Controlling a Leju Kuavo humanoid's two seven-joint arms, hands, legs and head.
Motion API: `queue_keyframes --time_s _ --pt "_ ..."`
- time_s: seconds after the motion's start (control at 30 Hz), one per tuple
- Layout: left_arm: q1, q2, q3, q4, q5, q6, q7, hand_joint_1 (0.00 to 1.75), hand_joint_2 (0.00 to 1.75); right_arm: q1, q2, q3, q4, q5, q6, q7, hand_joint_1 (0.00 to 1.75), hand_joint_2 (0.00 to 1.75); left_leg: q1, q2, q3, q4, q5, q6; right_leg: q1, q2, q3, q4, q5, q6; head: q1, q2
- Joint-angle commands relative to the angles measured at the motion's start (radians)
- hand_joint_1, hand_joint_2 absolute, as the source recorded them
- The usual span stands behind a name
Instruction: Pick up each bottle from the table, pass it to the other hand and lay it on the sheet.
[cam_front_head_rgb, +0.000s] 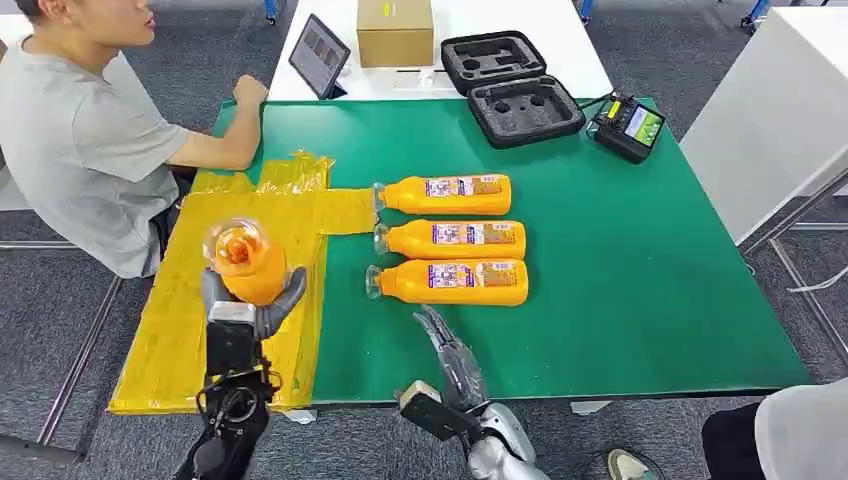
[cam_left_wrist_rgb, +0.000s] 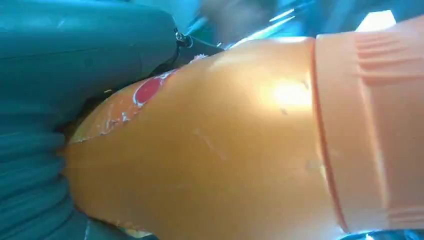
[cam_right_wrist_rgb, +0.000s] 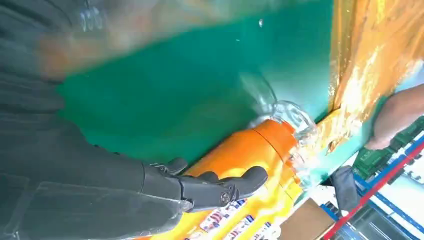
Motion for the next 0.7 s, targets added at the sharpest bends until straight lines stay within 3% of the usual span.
queue_keyframes --time_s 0.03,0.13,0.4,0.47,0.6,0.63,0.7 --pt "0.003 -0.036 0.311 -0.09 -0.564 0.003 0.005 1.75 1.75 0.005 -0.009 0.013 -0.008 -0.008 -0.003 0.0 0.0 1.75 0.001 0.002 0.003 0.001 -0.002 -0.001 0.001 0.003 0.002 0.0 -0.001 -0.001 0.0 0.0" --pt "-0.021 -0.086 0.407 -0.068 -0.804 0.003 0.005 1.75 1.75 0.018 -0.008 -0.007 -0.015 -0.001 0.003 0.0 0.0 1.75 0.001 0.0 0.002 0.001 -0.002 -0.002 0.001 0.001 0.002 0.0 -0.001 -0.001 0.0 0.0" --pt "-0.031 -0.076 0.402 -0.001 -0.857 0.003 0.042 1.75 1.75 0.027 -0.011 -0.012 -0.024 -0.009 0.012 0.0 0.0 1.75 0.001 -0.002 0.004 0.0 -0.002 -0.002 0.001 0.0 0.004 0.0 -0.002 -0.002 0.0 0.0" --pt "-0.054 -0.115 0.482 0.059 -0.97 0.003 0.011 1.75 1.75 0.025 -0.008 -0.02 -0.018 -0.004 0.013 0.0 0.0 1.75 0.0 -0.002 0.002 -0.001 0.0 -0.001 0.0 -0.001 0.002 -0.001 -0.001 -0.001 0.0 0.0" --pt "-0.088 -0.04 0.347 0.256 -1.189 0.003 0.299 1.75 1.75 0.022 -0.005 -0.015 -0.006 -0.019 0.025 0.0 0.0 1.75 0.0 -0.003 0.006 -0.001 -0.001 -0.002 0.0 -0.002 0.006 -0.001 -0.002 -0.001 0.0 0.0" --pt "-0.087 0.043 0.175 0.259 -1.138 0.003 0.451 1.75 1.75 0.019 -0.007 -0.005 -0.001 -0.03 0.021 0.0 0.0 1.75 0.0 -0.003 0.003 -0.001 0.0 -0.001 0.0 -0.002 0.003 -0.001 -0.001 -0.001 0.0 0.0" --pt "-0.104 0.054 0.121 0.329 -1.089 0.003 0.482 1.75 1.75 0.017 -0.009 -0.002 0.004 -0.031 0.022 0.0 0.0 1.75 0.0 -0.005 0.003 -0.002 0.001 -0.002 0.0 -0.004 0.003 -0.001 -0.001 -0.001 0.0 0.0"
